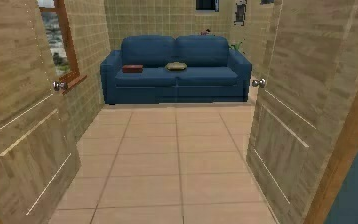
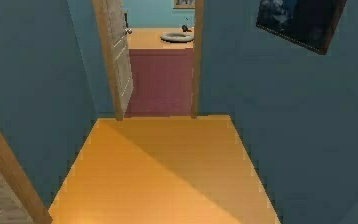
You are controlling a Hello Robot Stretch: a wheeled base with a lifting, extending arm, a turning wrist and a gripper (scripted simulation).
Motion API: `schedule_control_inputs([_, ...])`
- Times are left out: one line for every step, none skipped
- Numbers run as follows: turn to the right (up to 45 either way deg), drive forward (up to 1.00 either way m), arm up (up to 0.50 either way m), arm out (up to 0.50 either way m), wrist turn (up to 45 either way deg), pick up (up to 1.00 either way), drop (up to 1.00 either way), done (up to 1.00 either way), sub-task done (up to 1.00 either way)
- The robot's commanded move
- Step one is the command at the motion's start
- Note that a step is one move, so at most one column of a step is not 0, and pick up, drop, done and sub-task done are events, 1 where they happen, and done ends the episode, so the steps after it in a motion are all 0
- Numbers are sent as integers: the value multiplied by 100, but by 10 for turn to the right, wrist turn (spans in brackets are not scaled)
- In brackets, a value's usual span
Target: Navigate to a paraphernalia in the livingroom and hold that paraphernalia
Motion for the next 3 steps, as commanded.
schedule_control_inputs([-150, 0, 0, 0, 0, 0, 0, 0, 0])
schedule_control_inputs([0, 10, 0, 0, 0, 0, 0, 0, 0])
schedule_control_inputs([30, 0, 0, 0, 0, 0, 0, 0, 0])
